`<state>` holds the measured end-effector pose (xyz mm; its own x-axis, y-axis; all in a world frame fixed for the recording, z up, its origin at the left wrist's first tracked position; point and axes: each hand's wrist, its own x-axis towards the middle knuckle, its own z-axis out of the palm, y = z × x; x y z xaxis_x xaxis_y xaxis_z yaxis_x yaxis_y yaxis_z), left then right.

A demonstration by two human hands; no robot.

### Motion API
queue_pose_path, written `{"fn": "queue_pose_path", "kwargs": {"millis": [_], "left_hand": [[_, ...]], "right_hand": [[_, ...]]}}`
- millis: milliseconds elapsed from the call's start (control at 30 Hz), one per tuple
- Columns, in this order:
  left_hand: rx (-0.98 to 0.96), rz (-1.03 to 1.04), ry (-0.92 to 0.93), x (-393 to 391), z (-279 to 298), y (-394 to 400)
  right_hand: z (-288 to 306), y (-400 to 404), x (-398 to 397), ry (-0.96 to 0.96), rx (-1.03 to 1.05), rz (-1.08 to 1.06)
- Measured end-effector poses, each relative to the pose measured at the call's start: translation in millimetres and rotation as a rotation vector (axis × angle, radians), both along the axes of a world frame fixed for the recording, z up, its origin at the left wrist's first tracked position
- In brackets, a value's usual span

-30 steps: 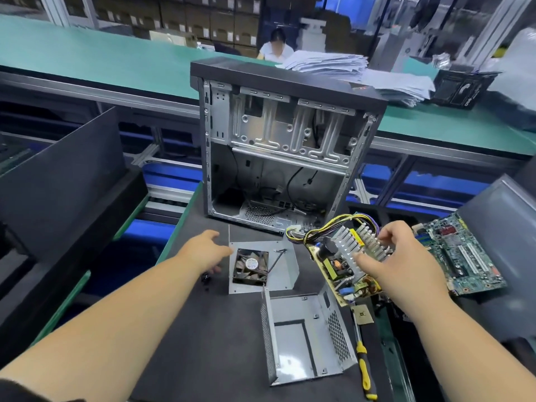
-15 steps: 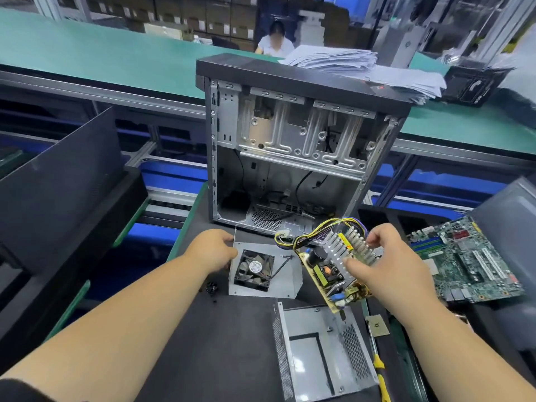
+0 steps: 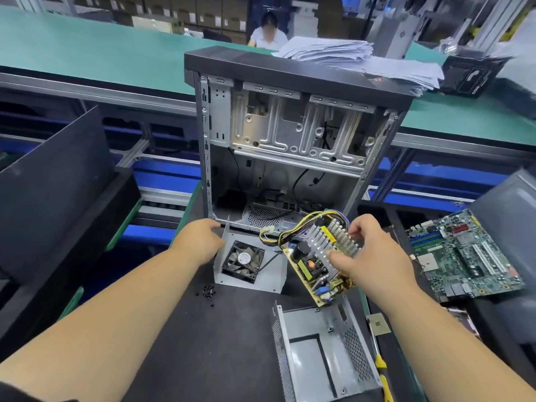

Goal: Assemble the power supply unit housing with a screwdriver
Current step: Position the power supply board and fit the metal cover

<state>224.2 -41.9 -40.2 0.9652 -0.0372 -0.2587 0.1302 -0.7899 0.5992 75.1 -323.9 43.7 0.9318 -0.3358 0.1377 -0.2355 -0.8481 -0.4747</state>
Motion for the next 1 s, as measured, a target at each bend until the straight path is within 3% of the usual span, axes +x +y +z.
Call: {"fn": "queue_pose_path", "kwargs": {"millis": [67,167,233,300,400,700,1000], "left_hand": [[0.027,-0.006,-0.139,-6.8,8.2,-3.9],[-0.095,-0.099,-0.352,-28.1,33.9,-19.4],[-0.252,-0.151,-0.199,-44.8,50.2,-32.1],[-0.37,-0.182,0.129,-64.6,58.7,-42.2],[-0.295,-0.258,0.334,-96.4,48.2,-53.8],[0.212,-0.204,0.094,-148.0,14.8,-90.1],[0.162,-0.073,-0.028,-153.4,11.0,-94.7]], "right_hand": [[1.8,-0.2,0.1,-0.001,0.005,0.019],[6.9,-3.4,-2.1,-0.025,0.003,0.056],[11.8,-7.6,-4.1,-0.039,0.006,0.085],[17.4,-12.7,-6.2,-0.045,0.002,0.117],[24.5,-20.7,-10.6,-0.064,-0.01,0.156],[24.1,-40.5,-34.0,-0.095,0.001,0.214],[15.8,-54.7,-56.5,-0.05,0.031,0.31]]}}
